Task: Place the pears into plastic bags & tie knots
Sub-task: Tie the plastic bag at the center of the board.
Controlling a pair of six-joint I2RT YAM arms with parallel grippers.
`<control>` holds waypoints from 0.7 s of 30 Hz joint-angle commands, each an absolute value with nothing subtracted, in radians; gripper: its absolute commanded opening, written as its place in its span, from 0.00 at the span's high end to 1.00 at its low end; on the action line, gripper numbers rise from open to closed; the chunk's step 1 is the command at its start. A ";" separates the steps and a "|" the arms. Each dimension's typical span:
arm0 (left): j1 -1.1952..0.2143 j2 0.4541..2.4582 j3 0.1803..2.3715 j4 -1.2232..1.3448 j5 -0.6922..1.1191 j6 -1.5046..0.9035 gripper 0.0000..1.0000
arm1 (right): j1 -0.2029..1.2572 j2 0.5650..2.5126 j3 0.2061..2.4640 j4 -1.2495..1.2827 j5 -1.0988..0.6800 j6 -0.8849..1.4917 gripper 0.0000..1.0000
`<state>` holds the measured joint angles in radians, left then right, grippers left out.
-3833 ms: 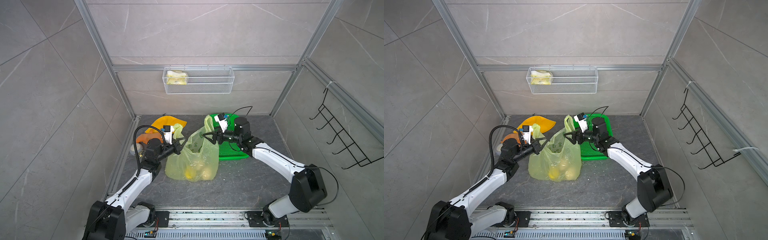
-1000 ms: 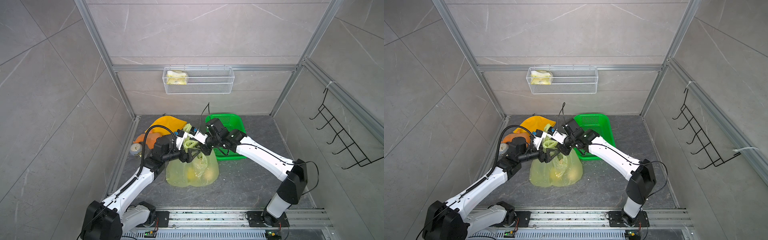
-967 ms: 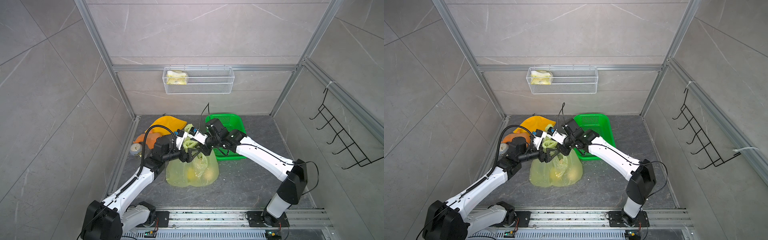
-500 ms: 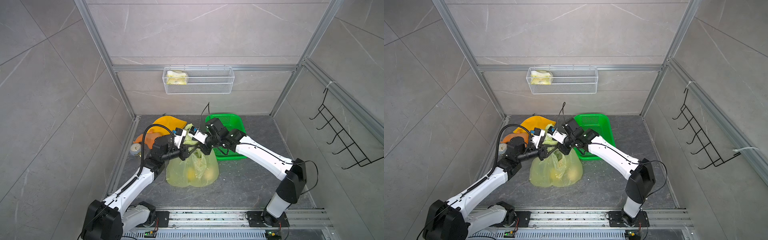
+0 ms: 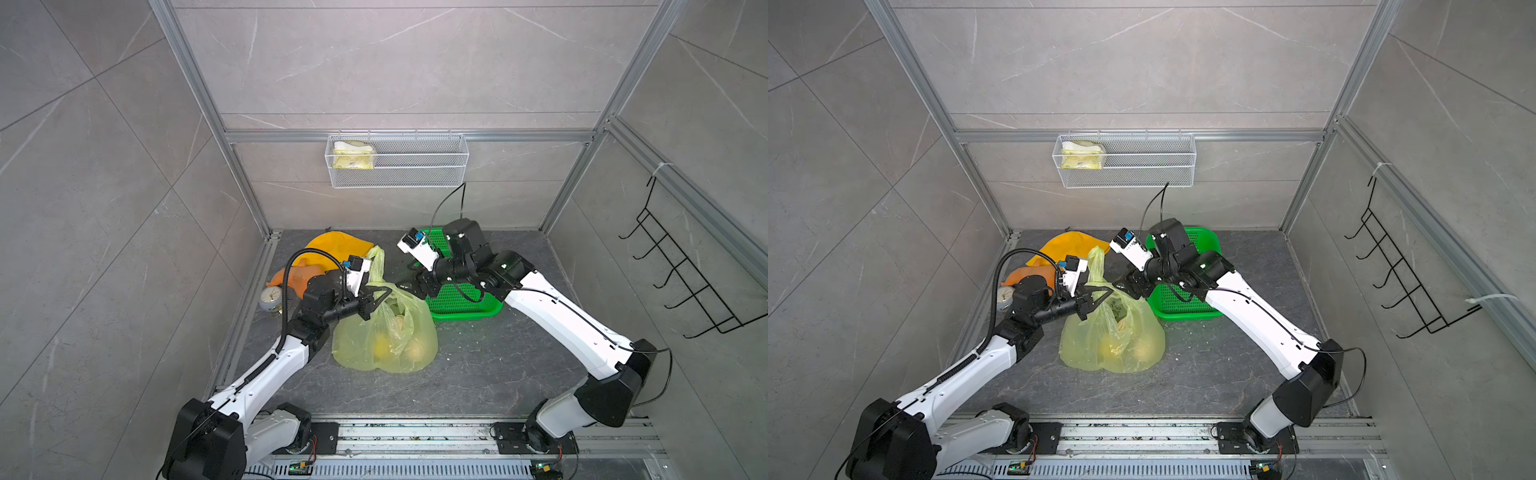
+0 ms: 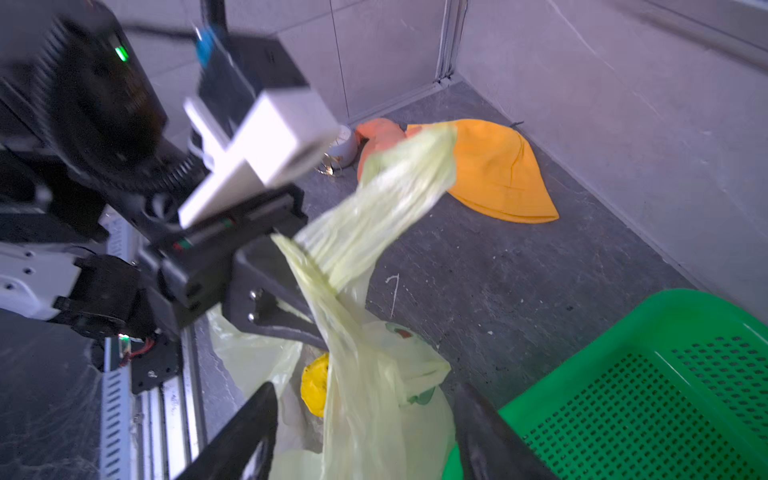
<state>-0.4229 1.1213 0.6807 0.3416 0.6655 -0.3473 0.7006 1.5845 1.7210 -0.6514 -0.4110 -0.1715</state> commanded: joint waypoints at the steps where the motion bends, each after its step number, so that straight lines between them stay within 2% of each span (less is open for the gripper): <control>1: -0.422 1.095 0.686 0.400 0.728 -0.346 1.00 | 0.704 1.691 1.879 -0.674 -0.522 -0.068 0.29; 5: -0.423 1.088 0.684 0.399 0.742 -0.354 1.00 | 0.703 1.822 2.030 -0.712 -0.534 -0.032 0.28; 11: -0.423 1.078 0.683 0.390 0.750 -0.359 1.00 | 0.701 1.952 2.137 -0.726 -0.563 0.006 0.31; 12: -0.423 1.081 0.682 0.393 0.750 -0.363 1.00 | 0.701 1.974 2.162 -0.731 -0.592 0.014 0.37; 13: -0.423 1.083 0.681 0.398 0.749 -0.366 1.00 | 0.699 1.994 2.189 -0.738 -0.624 0.021 0.49; 14: -0.422 1.087 0.676 0.410 0.744 -0.376 1.00 | 0.695 2.018 2.229 -0.754 -0.668 0.028 0.77; 15: -0.424 1.088 0.672 0.418 0.732 -0.385 1.00 | 0.686 2.027 2.248 -0.769 -0.699 0.031 0.93; 16: -0.423 1.089 0.667 0.430 0.711 -0.399 1.00 | 0.673 2.022 2.252 -0.769 -0.716 0.046 1.00; 18: -0.423 1.085 0.653 0.447 0.643 -0.429 1.00 | 0.652 1.943 2.146 -0.672 -0.685 0.099 1.00; 21: -0.423 1.067 0.592 0.546 0.526 -0.489 1.00 | 0.634 1.767 1.934 -0.523 -0.545 0.175 1.00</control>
<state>-0.4229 1.0958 0.6315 0.4301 0.6281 -0.4194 0.6621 1.9263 2.0304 -0.6479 -0.6220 0.0883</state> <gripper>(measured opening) 0.055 0.043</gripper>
